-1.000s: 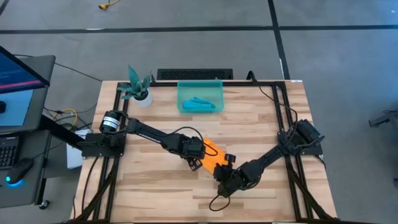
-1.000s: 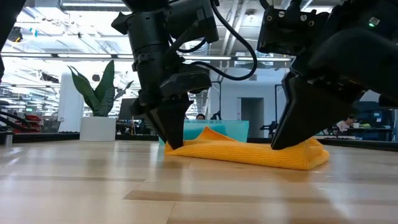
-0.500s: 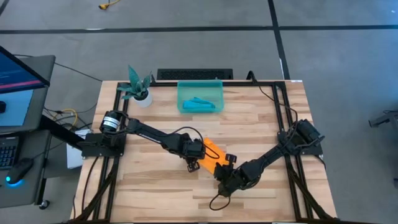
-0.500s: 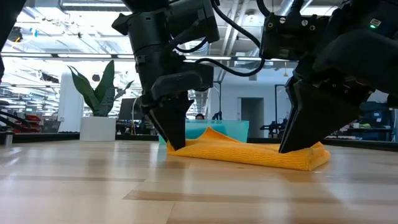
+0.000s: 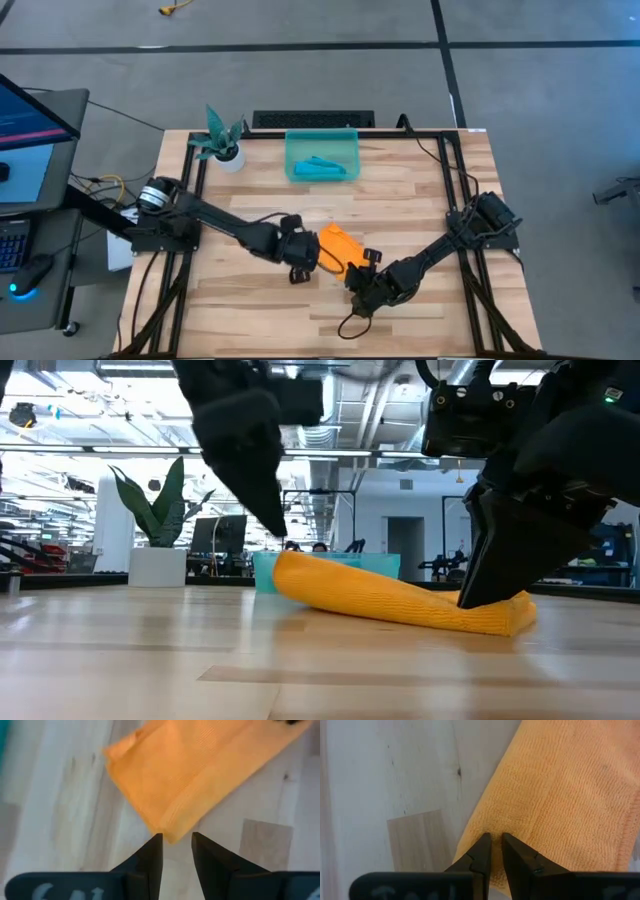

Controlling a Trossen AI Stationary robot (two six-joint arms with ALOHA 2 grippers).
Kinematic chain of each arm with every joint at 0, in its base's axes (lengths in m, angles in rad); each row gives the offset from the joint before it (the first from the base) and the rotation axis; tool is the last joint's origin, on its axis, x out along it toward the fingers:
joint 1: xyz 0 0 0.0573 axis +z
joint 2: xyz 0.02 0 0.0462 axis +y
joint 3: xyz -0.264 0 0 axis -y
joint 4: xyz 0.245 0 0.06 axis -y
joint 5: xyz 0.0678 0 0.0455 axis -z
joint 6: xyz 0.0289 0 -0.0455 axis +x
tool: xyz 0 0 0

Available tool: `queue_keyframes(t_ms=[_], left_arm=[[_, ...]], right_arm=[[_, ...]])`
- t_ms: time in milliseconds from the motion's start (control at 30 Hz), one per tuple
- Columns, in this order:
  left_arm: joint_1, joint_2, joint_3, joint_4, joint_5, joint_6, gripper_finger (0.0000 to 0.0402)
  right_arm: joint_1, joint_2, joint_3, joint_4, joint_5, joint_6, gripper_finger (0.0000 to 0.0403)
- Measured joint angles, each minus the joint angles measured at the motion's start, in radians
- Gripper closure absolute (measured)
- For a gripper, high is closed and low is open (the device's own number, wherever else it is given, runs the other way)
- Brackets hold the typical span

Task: Roll microfiber towels into tight, uniform cylinder then place into a basket
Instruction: Roll the orange microfiber cloth

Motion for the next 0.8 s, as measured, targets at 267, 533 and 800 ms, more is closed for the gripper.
queue_keyframes(t_ms=[267, 533, 800], left_arm=[[-0.109, 0.017, 0.002, 0.081, -0.106, 0.184, 0.0305], [-0.097, 0.068, 0.005, 0.253, -0.029, 0.318, 0.0305], [-0.017, 0.111, 0.005, 0.249, -0.03, 0.278, 0.0305]], right_arm=[[0.0, 0.0, 0.0, 0.0, 0.002, 0.0, 0.0333], [-0.001, 0.0, 0.0, 0.002, 0.001, 0.0, 0.0333], [-0.001, 0.0, -0.001, 0.002, 0.002, 0.0, 0.0333]])
